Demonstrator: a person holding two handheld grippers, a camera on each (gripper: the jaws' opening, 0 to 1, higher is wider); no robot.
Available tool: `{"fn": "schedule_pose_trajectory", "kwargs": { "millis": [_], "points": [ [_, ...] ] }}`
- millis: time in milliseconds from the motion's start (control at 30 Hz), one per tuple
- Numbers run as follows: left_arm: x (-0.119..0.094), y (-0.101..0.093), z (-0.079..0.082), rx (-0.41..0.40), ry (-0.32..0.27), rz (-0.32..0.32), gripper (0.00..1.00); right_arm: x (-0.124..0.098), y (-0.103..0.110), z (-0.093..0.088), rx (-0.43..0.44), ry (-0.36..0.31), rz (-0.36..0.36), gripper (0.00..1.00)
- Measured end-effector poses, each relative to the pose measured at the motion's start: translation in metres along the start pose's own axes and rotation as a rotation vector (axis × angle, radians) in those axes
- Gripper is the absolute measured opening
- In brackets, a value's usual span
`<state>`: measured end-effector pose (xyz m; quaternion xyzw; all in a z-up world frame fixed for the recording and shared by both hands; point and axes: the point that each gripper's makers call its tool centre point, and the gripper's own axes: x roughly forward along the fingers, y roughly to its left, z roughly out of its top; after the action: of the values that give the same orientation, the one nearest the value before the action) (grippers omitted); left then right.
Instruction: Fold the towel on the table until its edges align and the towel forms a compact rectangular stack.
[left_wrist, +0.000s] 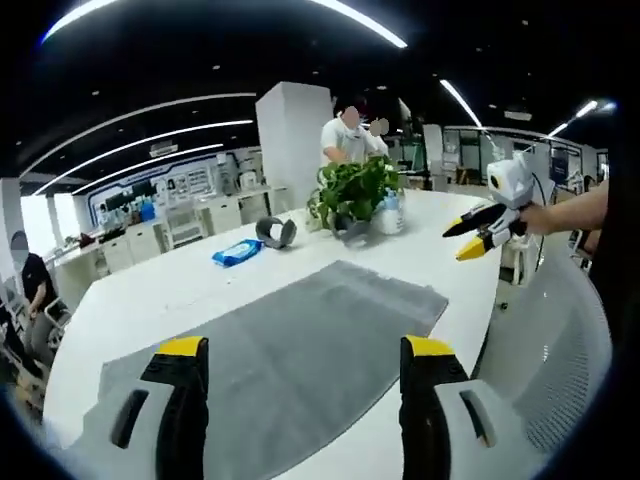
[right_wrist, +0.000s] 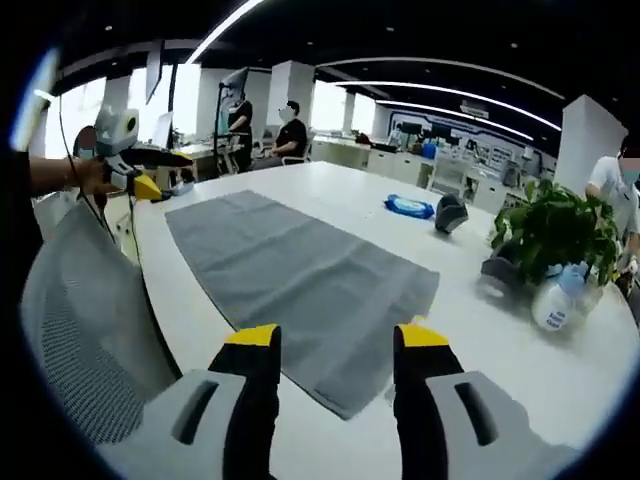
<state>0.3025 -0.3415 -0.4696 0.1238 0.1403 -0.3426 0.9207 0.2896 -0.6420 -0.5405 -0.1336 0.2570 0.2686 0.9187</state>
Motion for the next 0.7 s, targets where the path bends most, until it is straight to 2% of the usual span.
{"fn": "schedule_pose_trajectory", "kwargs": {
  "millis": [67, 167, 333, 433, 533, 700],
  "points": [
    [0.016, -0.007, -0.001, 0.009, 0.023, -0.039, 0.76, 0.007, -0.006, -0.017, 0.043, 0.046, 0.007, 0.34],
    [0.04, -0.02, -0.01, 0.046, 0.069, -0.089, 0.7, 0.021, -0.012, -0.053, 0.131, 0.147, 0.029, 0.3],
    [0.069, -0.043, -0.028, 0.052, 0.098, -0.154, 0.68, 0.033, -0.012, -0.095, 0.177, 0.305, 0.047, 0.28],
    [0.083, -0.056, -0.044, 0.026, 0.137, -0.193, 0.68, 0.04, -0.011, -0.102, 0.193, 0.33, 0.056, 0.26],
    [0.097, -0.068, -0.056, 0.019, 0.151, -0.209, 0.67, 0.045, -0.008, -0.103, 0.237, 0.338, 0.069, 0.22],
    [0.11, -0.086, -0.062, -0.039, 0.143, -0.229, 0.65, 0.053, 0.003, -0.105, 0.282, 0.348, 0.096, 0.14]
  ]
}}
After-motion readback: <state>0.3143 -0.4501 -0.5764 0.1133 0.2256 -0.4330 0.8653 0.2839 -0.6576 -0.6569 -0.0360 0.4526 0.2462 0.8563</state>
